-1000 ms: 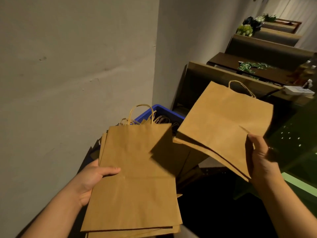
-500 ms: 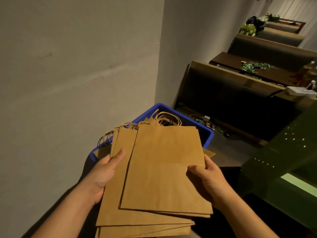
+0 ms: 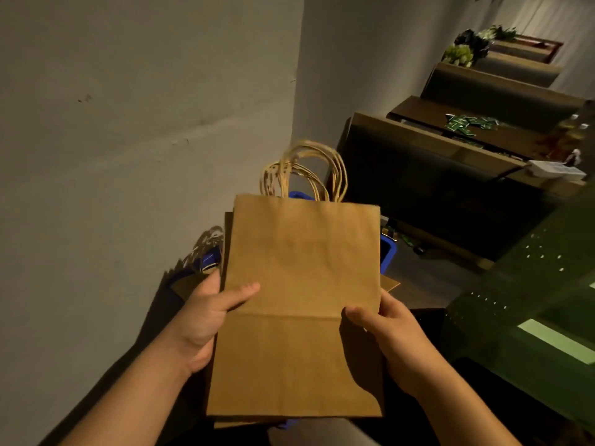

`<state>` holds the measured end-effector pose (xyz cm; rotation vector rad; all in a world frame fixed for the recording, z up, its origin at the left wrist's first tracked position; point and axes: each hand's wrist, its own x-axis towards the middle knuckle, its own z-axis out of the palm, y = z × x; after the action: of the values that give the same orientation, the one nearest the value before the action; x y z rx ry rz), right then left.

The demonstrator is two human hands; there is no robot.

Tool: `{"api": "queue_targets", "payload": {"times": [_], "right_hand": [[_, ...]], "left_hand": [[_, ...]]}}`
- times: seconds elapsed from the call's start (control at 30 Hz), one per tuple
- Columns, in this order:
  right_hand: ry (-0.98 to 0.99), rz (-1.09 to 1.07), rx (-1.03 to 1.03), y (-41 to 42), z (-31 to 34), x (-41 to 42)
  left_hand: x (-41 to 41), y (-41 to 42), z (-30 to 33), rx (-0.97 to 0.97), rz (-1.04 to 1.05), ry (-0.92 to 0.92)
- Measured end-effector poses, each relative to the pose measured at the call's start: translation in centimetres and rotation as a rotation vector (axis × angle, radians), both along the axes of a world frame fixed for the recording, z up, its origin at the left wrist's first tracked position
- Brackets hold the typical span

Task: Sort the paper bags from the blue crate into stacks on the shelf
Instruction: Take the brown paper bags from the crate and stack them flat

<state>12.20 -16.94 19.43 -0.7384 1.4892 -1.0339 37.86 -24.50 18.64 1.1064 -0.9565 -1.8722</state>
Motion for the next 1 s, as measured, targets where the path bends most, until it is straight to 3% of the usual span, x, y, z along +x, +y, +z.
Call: {"api": "queue_targets", "payload": {"times": [0.17,0.4,0.5,0.63,0.9,1.0], "right_hand": [[-0.129,-0.073,-0.018,0.4,0.2,-1.7],[-0.139,-0.195,0.006,2.7,0.1,-4.0],[0.011,-0.265,0.096,4.0,0.6,-5.5],[0.030,-0.374,0.051,5.4,0.0,-6.9],[-0.067,-0.469,-0.027,6.7,-1.2,-7.5],[-0.090,-0.515,-0.052,6.9,-1.6,-7.6]], "left_hand": [[-3.2,0.7,0.7,-0.030,0.020,-0.101],[-5.4,0.9,1.7,-0.039,-0.196,-0.268],[-4.7,-0.7,0.7,-0.044,-0.187,-0.504],[-2.9,-3.2,-2.0,-0.013,-0.071,-0.613],[-2.5,-3.4,-5.9,-0.440,-0.444,-1.345],[-3.4,-3.1,-6.1,-0.478,-0.619,-1.405]]}}
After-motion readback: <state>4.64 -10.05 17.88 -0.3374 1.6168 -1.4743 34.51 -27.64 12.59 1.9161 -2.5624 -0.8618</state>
